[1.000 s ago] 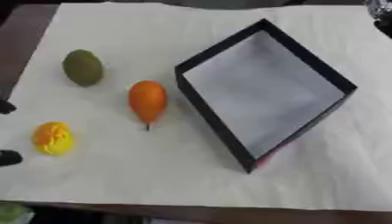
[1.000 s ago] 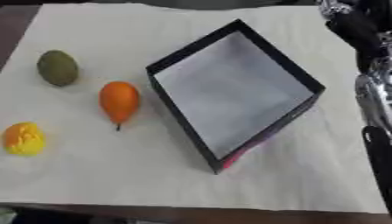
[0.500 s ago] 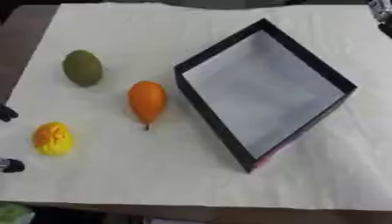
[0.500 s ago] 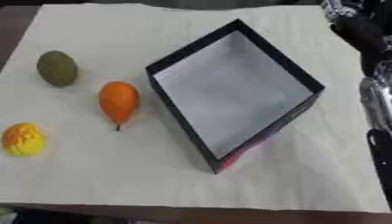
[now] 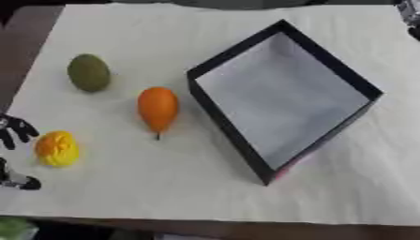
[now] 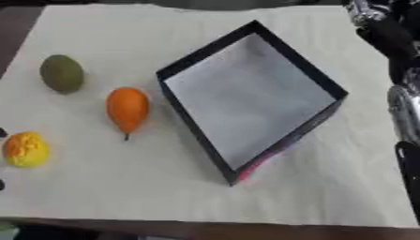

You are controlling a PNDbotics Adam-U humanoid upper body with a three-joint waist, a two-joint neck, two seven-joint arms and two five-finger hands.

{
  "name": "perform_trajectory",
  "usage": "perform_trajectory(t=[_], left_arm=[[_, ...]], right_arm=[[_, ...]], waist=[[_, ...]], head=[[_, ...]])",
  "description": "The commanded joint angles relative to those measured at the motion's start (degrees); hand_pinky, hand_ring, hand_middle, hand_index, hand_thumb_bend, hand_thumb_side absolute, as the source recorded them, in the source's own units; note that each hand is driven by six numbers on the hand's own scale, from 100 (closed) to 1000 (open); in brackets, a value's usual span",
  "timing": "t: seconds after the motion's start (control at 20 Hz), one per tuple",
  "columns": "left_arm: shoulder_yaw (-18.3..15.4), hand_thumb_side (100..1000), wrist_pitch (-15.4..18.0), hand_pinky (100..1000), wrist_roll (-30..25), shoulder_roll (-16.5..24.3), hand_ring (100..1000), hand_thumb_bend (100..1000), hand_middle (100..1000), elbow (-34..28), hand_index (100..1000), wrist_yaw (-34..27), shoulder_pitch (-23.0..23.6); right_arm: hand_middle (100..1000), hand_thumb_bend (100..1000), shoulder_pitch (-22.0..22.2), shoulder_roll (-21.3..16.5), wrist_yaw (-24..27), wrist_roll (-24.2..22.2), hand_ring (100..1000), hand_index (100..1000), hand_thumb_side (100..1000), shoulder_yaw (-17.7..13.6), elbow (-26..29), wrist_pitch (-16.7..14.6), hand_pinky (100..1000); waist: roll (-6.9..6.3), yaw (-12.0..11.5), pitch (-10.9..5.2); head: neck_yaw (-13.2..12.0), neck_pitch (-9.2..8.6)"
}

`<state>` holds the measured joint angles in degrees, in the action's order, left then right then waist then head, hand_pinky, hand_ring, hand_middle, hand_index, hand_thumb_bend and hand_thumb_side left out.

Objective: Pick up objects on the table and place them in the box.

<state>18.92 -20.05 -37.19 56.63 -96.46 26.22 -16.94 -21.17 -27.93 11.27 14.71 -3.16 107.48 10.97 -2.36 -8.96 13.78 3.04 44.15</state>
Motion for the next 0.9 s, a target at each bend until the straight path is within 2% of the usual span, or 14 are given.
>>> perform_trajectory(t=[0.05,0.1,0.25,0.4,0.55,0.8,0.9], left_arm=[[0.57,210,0.74,653,0.88,0.6,667,697,706,0.38,834,3.02,-1.31],[0.98,199,1.09,661,1.37,0.36,681,715,716,0.4,841,4.47,-1.63],[1.54,208,1.99,647,2.71,-1.03,665,660,698,1.03,819,7.89,-2.23],[1.77,293,1.81,643,3.98,-1.86,657,672,688,1.68,811,7.4,-2.56],[1.5,312,0.58,631,5.96,-2.28,638,687,668,1.02,790,8.46,-2.89],[2.22,288,-2.61,576,11.37,-3.53,558,704,583,0.96,723,10.09,-3.68],[2.99,254,-3.03,537,12.79,-4.22,517,683,543,1.5,687,10.44,-4.24]], right_arm=[[734,386,-0.7,-0.59,-0.35,-0.27,757,881,308,-0.22,0.31,-0.05,811],[734,386,-0.7,-0.54,-0.36,-0.32,757,881,308,-0.19,0.31,-0.05,811],[735,385,-0.68,-0.45,-0.39,-0.42,757,881,308,-0.18,0.35,-0.07,811],[735,383,-0.68,-0.51,-0.41,-0.48,757,881,309,-0.14,0.35,-0.05,812],[735,387,-0.71,-0.43,-0.4,-0.59,758,881,304,-0.02,0.26,0.02,812],[734,380,-0.7,-0.21,-0.44,-0.86,757,881,311,0.17,0.1,0.11,812],[734,380,-0.69,-0.15,-0.45,-0.89,757,881,311,0.18,0.06,0.13,812]], waist=[[-0.74,-0.03,-1.38],[-0.73,-0.02,-1.41],[-0.6,-0.03,-1.43],[-0.51,-0.1,-1.4],[-0.5,-0.24,-1.34],[-0.5,-0.22,-1.31],[-0.53,-0.18,-1.3]], head=[[-0.49,-0.03],[-0.64,-0.03],[-0.76,-0.03],[-0.69,-0.03],[-0.61,-0.03],[-0.41,-0.03],[-0.44,-0.03]])
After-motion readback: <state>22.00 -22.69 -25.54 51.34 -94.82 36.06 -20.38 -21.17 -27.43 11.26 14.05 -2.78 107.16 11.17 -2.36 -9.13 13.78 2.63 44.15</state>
